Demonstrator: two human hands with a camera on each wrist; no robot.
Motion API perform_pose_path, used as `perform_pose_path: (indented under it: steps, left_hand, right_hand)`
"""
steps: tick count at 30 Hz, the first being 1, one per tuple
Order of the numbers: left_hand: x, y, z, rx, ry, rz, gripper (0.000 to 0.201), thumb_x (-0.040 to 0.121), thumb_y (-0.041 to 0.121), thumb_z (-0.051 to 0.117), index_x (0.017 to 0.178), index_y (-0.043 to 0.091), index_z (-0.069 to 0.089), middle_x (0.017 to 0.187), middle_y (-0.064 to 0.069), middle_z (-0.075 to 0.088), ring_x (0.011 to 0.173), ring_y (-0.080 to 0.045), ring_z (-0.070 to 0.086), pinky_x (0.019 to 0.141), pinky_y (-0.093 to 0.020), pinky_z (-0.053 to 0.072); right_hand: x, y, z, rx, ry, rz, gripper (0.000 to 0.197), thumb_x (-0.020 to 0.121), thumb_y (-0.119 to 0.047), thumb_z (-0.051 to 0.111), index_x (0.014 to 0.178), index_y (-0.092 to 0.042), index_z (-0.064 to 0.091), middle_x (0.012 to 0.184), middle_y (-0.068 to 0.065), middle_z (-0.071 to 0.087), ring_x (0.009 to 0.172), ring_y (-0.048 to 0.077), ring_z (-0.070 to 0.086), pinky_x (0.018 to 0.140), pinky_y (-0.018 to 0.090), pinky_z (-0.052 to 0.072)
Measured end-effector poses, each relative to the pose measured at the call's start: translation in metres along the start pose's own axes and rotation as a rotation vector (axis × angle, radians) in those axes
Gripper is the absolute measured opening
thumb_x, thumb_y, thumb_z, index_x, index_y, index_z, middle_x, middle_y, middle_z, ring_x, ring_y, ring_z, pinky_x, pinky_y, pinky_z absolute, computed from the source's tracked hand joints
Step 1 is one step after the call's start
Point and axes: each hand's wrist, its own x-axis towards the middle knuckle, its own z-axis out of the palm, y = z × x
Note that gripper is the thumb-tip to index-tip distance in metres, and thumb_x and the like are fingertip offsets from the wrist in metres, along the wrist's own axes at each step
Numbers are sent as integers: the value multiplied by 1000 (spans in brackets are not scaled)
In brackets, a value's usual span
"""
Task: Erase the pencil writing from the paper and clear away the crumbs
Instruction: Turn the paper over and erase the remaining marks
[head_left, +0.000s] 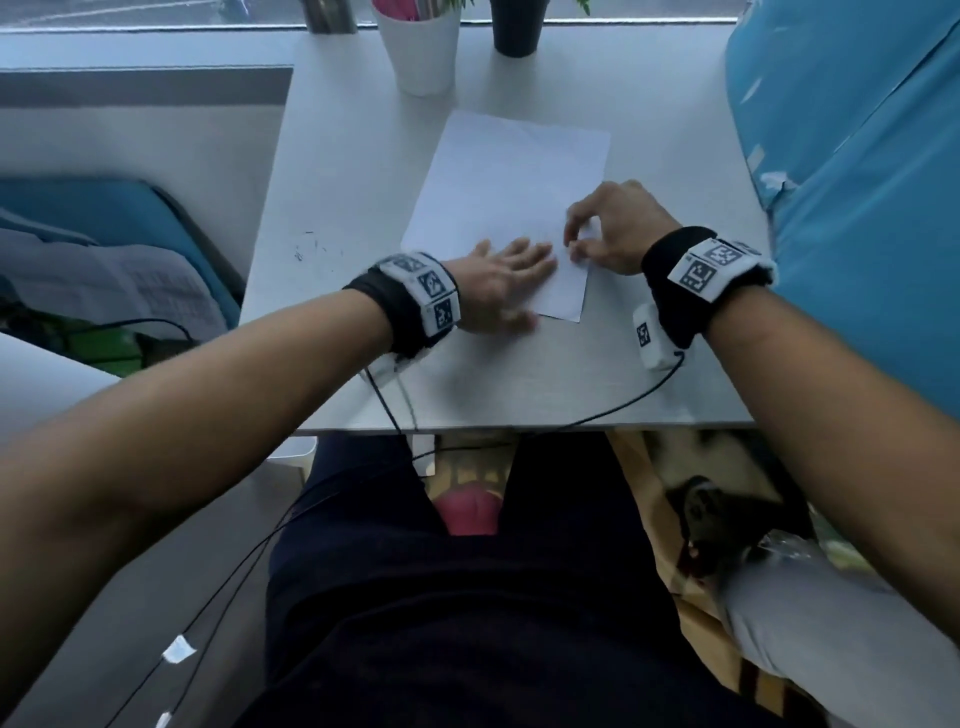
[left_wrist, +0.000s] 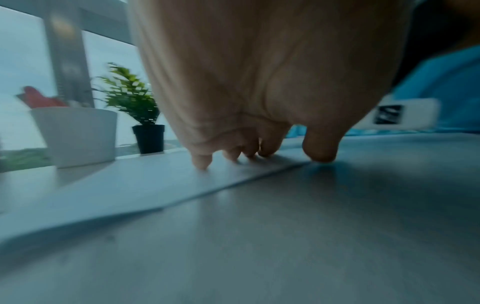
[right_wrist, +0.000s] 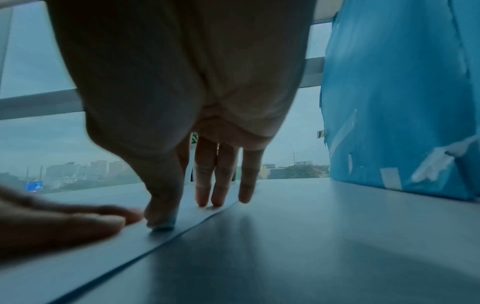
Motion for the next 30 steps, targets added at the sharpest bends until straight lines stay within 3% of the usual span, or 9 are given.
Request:
perform_pose_path:
  steps: [3, 5, 9, 13, 15, 17, 19, 25, 30]
  left_hand:
    - [-12, 19, 23, -39, -4, 241, 73, 101, 49, 36, 158, 16, 1, 164, -5, -6, 151, -25, -7, 118, -50, -3]
    - [-15, 24, 21, -143, 4, 312, 70, 102, 47, 35, 157, 19, 2, 164, -3, -5, 151, -20, -8, 118, -44, -6]
    - [-15, 6, 11, -145, -11, 103, 73, 102, 51, 30, 157, 17, -4, 163, -5, -14, 149, -20, -15, 121, -47, -7]
    - [-31, -6, 11, -187, -103, 169, 70, 101, 52, 30, 157, 22, 2, 164, 0, -10, 149, -15, -13, 118, -39, -9]
    - [-37, -21, 7, -255, -53, 40, 71, 101, 53, 30, 157, 23, 1, 164, 1, -11, 150, -15, -13, 120, -38, -9]
    - [-42, -40, 5, -214, -42, -130, 73, 100, 55, 28, 157, 22, -4, 163, -2, -16, 150, -20, -15, 121, -43, -7]
    - [-45, -55, 9, -133, -43, -207, 75, 100, 57, 27, 156, 21, -7, 162, -3, -20, 149, -22, -16, 119, -45, -7]
    - [-21, -21, 10, 15, 38, -144, 87, 98, 60, 30, 155, 6, -7, 162, -11, -15, 150, -24, -13, 121, -39, -8]
    - [9, -11, 2, -94, -34, -38, 79, 100, 57, 29, 156, 15, -8, 163, -5, -15, 150, -19, -14, 121, -45, -6]
  right_hand:
    - [4, -2, -4, 5, -7, 21, 9, 76, -25, 75, 79, -32, 71, 96, 4, 68, 95, 21, 52, 85, 34, 46]
    - [6, -4, -7, 5, -17, 15, 11, 74, -26, 78, 75, -34, 70, 97, 3, 70, 97, 24, 57, 85, 35, 49]
    - [9, -3, -1, 31, 9, 14, 10, 77, -29, 77, 79, -36, 71, 98, 3, 68, 93, 22, 55, 82, 31, 45]
    - [12, -5, 2, 43, 5, 14, 9, 79, -27, 76, 83, -33, 72, 102, 4, 66, 96, 22, 50, 82, 30, 42]
    - [11, -2, -2, 35, -24, 23, 11, 79, -25, 76, 79, -33, 70, 103, 4, 66, 100, 21, 49, 85, 32, 44]
    - [10, 2, -6, 36, -54, 39, 11, 79, -21, 75, 79, -30, 69, 109, 6, 66, 107, 23, 48, 89, 35, 44]
    - [9, 3, -10, 19, -93, 45, 8, 81, -19, 73, 84, -24, 69, 111, 8, 64, 114, 25, 46, 88, 35, 42]
    - [7, -16, -5, 24, -57, -16, 9, 88, -12, 64, 95, -10, 68, 103, 14, 62, 110, 27, 49, 77, 28, 37]
    - [3, -17, -3, 12, -80, -43, 11, 89, -17, 63, 99, -13, 66, 95, 7, 56, 110, 26, 48, 78, 27, 36]
